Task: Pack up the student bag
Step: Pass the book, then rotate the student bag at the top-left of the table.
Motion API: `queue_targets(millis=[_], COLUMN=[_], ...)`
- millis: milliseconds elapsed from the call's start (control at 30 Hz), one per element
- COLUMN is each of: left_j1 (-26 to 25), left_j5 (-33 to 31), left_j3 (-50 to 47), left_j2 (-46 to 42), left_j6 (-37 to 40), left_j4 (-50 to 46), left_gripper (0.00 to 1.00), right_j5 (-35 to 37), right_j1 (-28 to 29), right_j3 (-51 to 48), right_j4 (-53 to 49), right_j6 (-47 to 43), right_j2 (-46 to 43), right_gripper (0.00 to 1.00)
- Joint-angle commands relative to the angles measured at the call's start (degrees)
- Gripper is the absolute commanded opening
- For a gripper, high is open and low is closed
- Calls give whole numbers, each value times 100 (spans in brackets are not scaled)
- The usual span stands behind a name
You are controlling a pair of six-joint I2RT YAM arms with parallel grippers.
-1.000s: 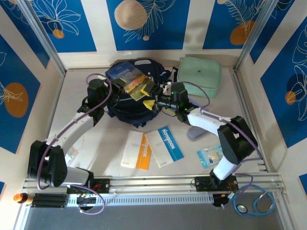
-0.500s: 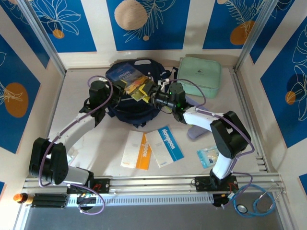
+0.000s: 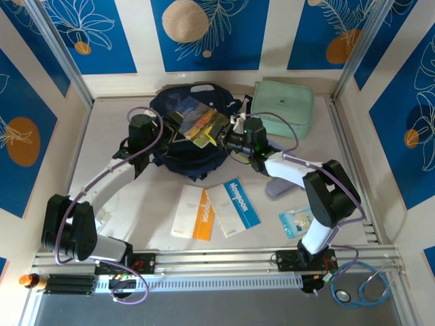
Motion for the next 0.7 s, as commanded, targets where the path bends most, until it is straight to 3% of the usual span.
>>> queue_targets(millis=[0, 100, 333, 500, 667], left_j1=[-147, -132, -69, 104, 127], left_j5=[201, 29, -267, -228, -319], left_j3=[268, 323, 1490, 2406, 2612], left_j2=[182, 385, 1584, 2560, 3055], left_j6=[1346, 2124, 3800, 4310, 4439], left_j4=[-880, -1310, -2476, -3214, -3599], left_gripper=[78, 89, 90, 90, 89], right_j5=[356, 671, 1103, 1531, 1626], right_j1=[-213, -396, -745, -826, -866], right_j3=[-131, -173, -196, -134, 88], right_j4=[-919, -1838, -3042, -3679, -4089], right_j6=[-1104, -1730, -2202, -2261, -2529], right_j2=[-788, -1182, -1631, -1742, -1465], right_gripper=[0, 0, 0, 0, 0])
